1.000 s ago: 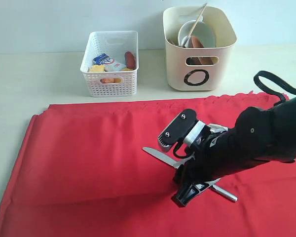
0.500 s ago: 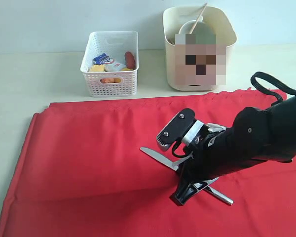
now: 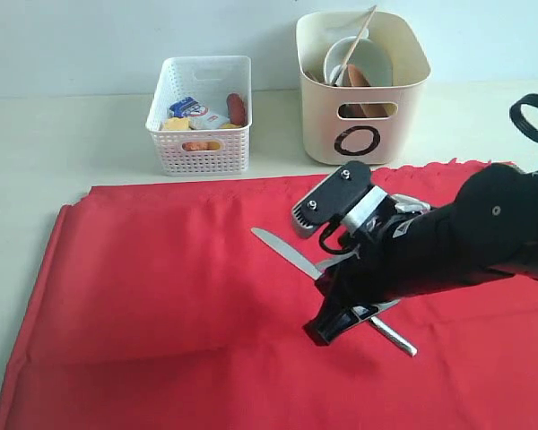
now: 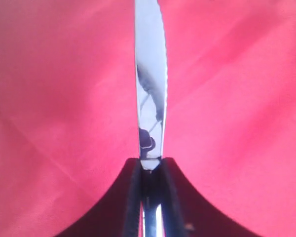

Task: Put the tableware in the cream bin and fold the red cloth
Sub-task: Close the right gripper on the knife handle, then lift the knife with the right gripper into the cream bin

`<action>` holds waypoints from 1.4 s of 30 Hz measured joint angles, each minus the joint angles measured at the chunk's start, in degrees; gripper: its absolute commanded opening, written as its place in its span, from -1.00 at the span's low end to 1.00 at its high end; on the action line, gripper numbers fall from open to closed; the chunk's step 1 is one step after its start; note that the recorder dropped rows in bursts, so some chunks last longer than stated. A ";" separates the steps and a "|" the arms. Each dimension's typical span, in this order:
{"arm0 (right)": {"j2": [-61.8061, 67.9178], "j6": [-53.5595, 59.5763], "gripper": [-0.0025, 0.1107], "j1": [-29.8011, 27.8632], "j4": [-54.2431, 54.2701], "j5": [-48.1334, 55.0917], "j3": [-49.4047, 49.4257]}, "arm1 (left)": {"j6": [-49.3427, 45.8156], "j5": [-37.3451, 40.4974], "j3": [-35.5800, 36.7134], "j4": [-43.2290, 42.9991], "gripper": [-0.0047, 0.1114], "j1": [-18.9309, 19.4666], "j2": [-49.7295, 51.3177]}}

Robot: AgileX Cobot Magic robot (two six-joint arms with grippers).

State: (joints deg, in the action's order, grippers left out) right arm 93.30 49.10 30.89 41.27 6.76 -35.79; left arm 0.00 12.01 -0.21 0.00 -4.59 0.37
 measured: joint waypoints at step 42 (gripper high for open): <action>11.63 1.73 -0.96 -11.74 4.01 -18.72 -30.63 | 0.00 0.00 0.00 0.00 -0.92 0.00 0.00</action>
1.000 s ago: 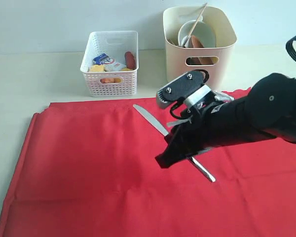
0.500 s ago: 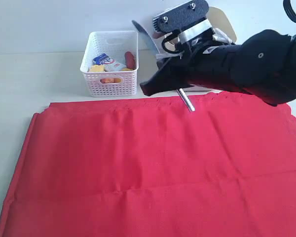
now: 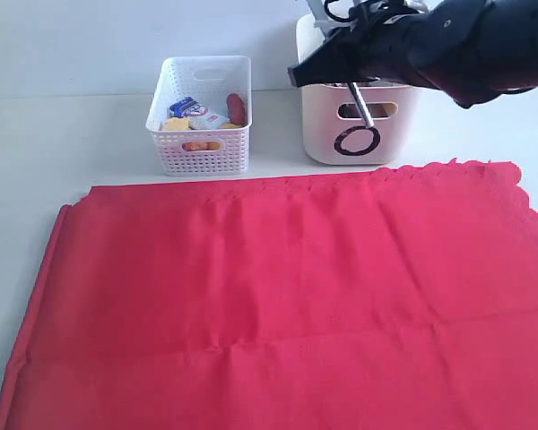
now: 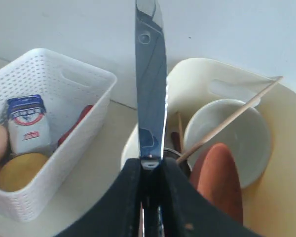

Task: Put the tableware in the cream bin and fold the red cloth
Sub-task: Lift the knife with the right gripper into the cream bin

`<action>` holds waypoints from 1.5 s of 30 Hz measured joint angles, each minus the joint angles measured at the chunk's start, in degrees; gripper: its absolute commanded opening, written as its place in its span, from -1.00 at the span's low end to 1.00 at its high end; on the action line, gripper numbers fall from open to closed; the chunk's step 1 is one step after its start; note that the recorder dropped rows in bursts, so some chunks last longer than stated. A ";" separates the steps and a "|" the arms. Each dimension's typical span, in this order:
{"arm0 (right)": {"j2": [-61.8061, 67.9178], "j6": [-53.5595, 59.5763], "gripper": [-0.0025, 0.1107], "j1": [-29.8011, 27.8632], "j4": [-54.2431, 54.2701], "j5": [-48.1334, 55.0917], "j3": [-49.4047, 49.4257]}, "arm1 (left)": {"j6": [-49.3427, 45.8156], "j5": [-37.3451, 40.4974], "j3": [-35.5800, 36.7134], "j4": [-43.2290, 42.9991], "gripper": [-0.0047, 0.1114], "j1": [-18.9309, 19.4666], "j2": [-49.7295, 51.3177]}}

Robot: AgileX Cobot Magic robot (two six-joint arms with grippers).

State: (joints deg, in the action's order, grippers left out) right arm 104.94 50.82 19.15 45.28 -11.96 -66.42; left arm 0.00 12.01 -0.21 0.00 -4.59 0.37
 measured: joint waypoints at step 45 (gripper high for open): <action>21.13 -1.27 -0.60 -4.90 0.00 -5.72 -21.55 | 0.00 0.00 0.00 0.00 -0.92 0.00 0.00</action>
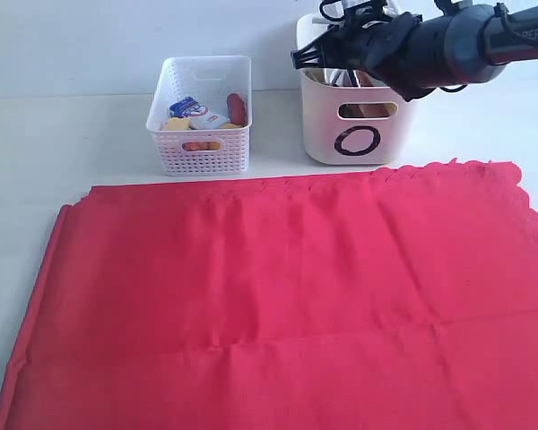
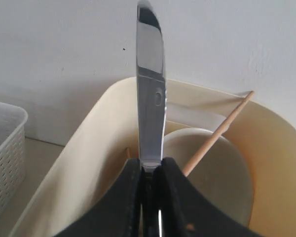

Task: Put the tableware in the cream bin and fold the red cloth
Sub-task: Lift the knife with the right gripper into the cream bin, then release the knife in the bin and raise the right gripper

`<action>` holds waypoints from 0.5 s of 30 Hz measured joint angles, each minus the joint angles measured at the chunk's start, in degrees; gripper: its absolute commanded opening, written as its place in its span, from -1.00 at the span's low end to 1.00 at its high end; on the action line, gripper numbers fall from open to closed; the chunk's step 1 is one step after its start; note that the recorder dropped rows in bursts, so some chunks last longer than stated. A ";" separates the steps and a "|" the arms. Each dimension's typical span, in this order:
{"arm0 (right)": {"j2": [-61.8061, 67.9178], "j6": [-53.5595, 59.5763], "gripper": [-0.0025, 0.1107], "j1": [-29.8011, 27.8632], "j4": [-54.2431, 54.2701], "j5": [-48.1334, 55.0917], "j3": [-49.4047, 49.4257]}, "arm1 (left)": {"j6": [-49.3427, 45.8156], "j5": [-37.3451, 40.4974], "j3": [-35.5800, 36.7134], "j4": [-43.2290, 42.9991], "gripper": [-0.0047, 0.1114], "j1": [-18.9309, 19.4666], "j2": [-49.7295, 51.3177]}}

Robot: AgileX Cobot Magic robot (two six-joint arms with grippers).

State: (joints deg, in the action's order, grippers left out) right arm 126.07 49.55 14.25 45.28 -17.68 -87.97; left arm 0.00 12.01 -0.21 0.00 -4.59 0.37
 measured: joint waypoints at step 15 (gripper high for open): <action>0.00 0.00 0.13 0.00 2.98 -1.02 0.00 | 0.00 0.00 0.00 0.00 -0.92 0.00 0.00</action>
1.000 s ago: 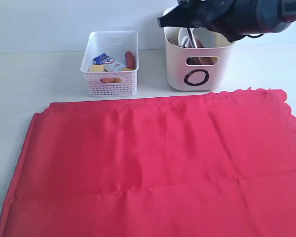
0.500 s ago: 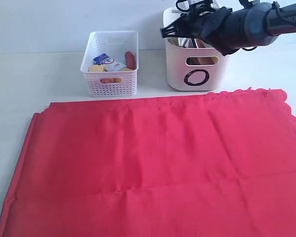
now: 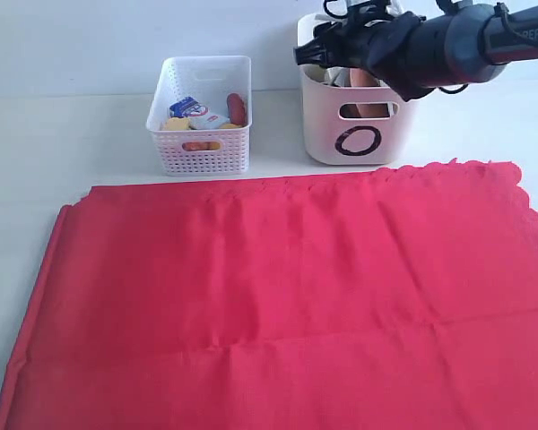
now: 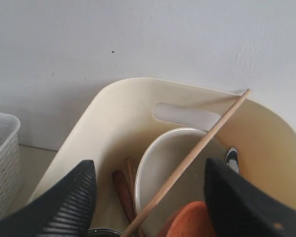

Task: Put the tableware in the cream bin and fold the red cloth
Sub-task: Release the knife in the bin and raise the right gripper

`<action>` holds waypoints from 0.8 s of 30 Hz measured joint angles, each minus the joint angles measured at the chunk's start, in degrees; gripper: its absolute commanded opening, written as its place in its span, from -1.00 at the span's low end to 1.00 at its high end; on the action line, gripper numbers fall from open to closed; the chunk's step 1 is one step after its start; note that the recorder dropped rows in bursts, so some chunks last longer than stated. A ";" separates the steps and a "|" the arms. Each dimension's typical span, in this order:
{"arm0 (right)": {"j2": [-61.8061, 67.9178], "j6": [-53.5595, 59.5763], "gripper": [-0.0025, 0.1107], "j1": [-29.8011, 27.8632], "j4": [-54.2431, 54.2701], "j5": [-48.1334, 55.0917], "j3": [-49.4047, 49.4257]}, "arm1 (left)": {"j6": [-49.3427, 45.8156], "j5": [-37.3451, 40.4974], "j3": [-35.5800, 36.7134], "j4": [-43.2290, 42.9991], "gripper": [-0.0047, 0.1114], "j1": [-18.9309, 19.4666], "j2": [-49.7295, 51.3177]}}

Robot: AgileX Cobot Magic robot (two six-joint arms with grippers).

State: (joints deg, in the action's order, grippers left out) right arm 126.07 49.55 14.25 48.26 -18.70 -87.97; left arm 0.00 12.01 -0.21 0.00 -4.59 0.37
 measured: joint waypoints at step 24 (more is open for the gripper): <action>-12.00 7.16 -0.87 0.00 -0.23 26.99 0.00 | 0.00 0.00 0.00 0.00 -0.92 0.00 0.00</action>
State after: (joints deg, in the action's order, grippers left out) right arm 114.06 56.71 14.25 48.03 8.29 -87.97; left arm 0.00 12.01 -0.21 0.00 -4.59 0.37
